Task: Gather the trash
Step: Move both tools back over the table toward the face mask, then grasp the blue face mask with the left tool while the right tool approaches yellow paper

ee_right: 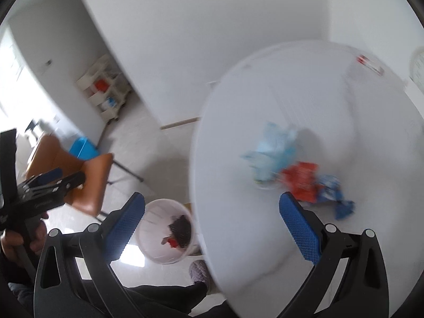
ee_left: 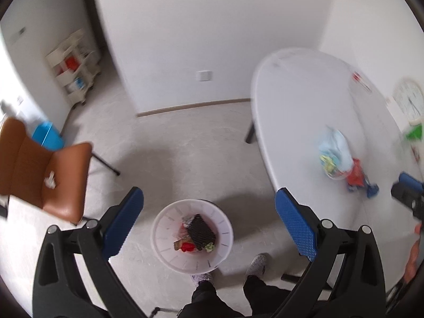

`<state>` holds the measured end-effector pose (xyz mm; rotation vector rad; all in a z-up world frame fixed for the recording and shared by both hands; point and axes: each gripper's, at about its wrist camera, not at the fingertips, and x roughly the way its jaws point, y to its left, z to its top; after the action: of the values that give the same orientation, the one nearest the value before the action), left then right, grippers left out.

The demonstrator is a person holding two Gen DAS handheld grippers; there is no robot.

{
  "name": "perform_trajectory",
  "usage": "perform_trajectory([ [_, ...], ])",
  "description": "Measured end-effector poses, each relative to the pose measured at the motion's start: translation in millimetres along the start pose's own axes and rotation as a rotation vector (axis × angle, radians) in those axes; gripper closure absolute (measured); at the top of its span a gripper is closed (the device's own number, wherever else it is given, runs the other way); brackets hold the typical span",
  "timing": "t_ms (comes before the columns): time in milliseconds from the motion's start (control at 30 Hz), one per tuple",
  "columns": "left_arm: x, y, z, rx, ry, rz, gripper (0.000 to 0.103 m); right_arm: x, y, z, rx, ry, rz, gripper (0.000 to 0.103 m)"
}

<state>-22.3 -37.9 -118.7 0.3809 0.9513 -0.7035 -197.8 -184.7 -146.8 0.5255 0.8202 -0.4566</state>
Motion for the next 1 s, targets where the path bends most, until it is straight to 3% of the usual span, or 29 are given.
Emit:
perform_trajectory([
  [233, 18, -103, 13, 0.23, -0.01, -0.099, 0.008, -10, -87, -13, 0.13, -0.015, -0.1, 0.003],
  [400, 36, -174, 30, 0.368, -0.029, -0.175, 0.008, -13, -133, -16, 0.198, -0.028, -0.116, 0.003],
  [700, 121, -264, 64, 0.486, 0.127, -0.226, 0.011, 3, -189, -16, 0.25, -0.019, -0.099, 0.003],
  [900, 174, -298, 72, 0.502, 0.269, -0.23, 0.048, 16, -210, -20, 0.291, -0.008, -0.073, 0.003],
  [967, 187, -299, 73, 0.485, 0.322, -0.248, 0.077, 22, -212, -21, 0.295, 0.003, -0.055, 0.003],
  [1000, 192, -298, 74, 0.466, 0.345, -0.257, 0.084, 24, -212, -21, 0.295, 0.008, -0.048, 0.003],
])
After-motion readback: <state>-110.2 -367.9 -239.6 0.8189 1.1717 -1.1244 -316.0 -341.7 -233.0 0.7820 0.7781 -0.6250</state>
